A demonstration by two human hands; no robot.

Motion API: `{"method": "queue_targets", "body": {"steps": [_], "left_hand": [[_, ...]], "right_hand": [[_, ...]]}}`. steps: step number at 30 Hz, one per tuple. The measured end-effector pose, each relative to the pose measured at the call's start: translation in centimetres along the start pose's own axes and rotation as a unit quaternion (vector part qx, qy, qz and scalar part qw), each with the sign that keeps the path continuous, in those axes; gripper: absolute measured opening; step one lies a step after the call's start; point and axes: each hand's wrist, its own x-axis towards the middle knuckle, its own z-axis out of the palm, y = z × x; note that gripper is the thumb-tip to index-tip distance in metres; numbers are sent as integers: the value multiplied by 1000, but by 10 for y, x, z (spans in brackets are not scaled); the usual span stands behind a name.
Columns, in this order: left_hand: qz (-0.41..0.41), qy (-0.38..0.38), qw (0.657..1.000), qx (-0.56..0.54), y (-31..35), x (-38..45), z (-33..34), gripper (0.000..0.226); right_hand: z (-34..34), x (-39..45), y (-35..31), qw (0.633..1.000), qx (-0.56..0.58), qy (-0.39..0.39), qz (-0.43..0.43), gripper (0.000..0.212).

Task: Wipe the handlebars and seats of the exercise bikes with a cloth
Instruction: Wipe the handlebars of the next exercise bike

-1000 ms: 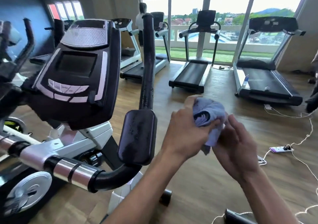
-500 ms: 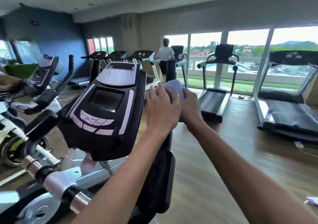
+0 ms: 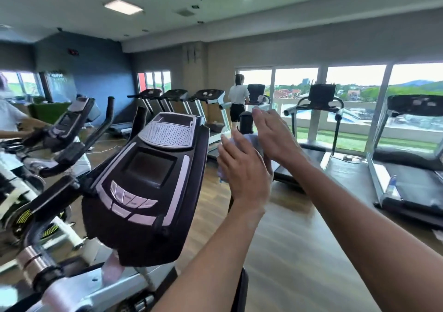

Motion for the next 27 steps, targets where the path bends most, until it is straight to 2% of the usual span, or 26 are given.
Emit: {"method": "queue_targets", "body": {"steps": [5,8,10,13,17,21,25,27], "left_hand": [[16,-32,998,48,-6,-14,-3,90],[58,-44,993,90,-14,-30,-9,90],[67,-59,993,77,-15,-28,-14,92],[31,-82,995,43,-7,-1,-16,92],[31,-44,998,40,0,25,-8,88],[46,-57,997,27,-10,-7,-15,89],[83,-77,991,71,-25,-42,-23,88],[64,-90,993,29,-23,-29,-25,88]], "right_hand": [[14,10,14,996,-71,-27,-44,47],[15,9,19,995,-89,-29,-43,53],[15,9,21,994,-93,-36,-43,54],[9,8,20,996,-77,-45,-28,52],[-5,7,13,992,-101,-64,-38,48],[-6,7,8,989,-118,-87,-14,52],[-5,6,11,988,-117,-98,-4,56],[-8,9,8,987,-122,-107,-1,55]]}}
